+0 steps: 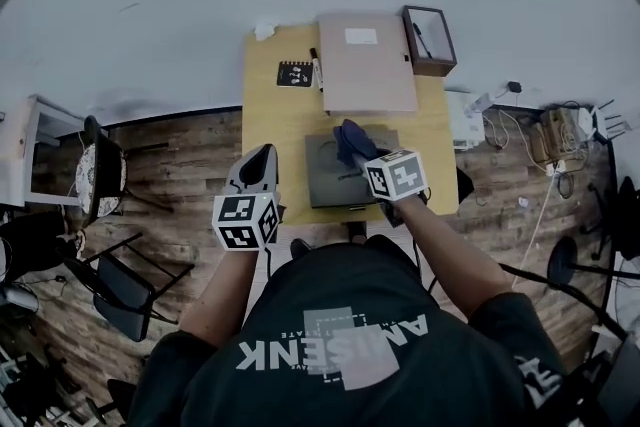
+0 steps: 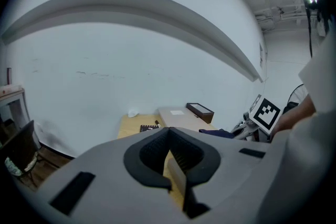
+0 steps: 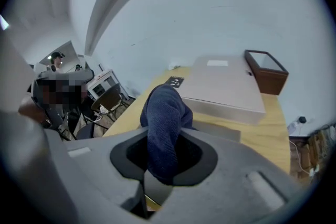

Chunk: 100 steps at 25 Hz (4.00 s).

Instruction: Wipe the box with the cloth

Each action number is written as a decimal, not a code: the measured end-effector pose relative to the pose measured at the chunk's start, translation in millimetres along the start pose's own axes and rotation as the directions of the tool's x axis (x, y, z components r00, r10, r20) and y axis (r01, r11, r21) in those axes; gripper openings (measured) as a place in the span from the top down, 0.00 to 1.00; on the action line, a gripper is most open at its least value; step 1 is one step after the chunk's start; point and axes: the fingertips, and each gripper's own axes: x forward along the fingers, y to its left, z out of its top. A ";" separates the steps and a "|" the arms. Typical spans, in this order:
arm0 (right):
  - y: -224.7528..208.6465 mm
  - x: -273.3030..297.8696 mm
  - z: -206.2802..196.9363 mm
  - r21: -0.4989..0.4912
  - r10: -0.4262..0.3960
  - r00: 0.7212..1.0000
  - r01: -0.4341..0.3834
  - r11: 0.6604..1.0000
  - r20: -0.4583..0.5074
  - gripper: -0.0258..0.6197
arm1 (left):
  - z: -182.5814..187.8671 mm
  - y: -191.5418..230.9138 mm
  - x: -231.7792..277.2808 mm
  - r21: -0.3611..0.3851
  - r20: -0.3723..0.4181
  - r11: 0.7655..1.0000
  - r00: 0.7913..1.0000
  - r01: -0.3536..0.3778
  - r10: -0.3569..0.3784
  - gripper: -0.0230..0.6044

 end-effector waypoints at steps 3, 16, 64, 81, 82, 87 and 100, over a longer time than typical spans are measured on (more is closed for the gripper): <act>29.9 27.5 11.2 -0.061 0.048 0.999 -0.049 0.997 -0.026 0.84 | -2.1 19.0 -17.2 -0.017 0.006 0.998 0.998 -0.066 0.066 0.96; 71.9 112.1 -7.1 -0.097 0.119 0.981 -0.135 0.986 -0.155 0.84 | -20.3 59.9 -68.8 -0.092 -0.014 0.966 0.970 -0.242 0.241 0.96; -92.5 13.6 -44.6 0.319 -0.034 0.999 0.043 0.947 -0.031 0.84 | 7.9 -27.5 33.5 0.043 -0.028 0.998 0.999 0.045 -0.044 0.96; -154.6 -25.2 -59.3 0.365 -0.167 0.985 0.171 0.915 -0.043 0.84 | 8.1 -33.1 28.8 0.051 -0.032 0.998 0.998 0.049 -0.047 0.96; -151.5 -27.5 -53.6 0.344 -0.165 0.986 0.166 0.924 -0.033 0.84 | 7.2 -31.0 27.4 0.045 -0.031 0.998 0.999 0.044 -0.042 0.96; -118.2 -28.7 -19.7 0.230 -0.118 0.993 0.114 0.967 0.002 0.84 | 2.1 -19.5 15.3 0.025 -0.019 1.000 1.000 0.010 -0.010 0.96; 43.3 57.7 48.1 0.035 0.075 0.997 -0.074 0.997 -0.019 0.84 | -34.3 71.6 -88.0 -0.105 0.008 0.971 0.977 -0.213 0.215 0.96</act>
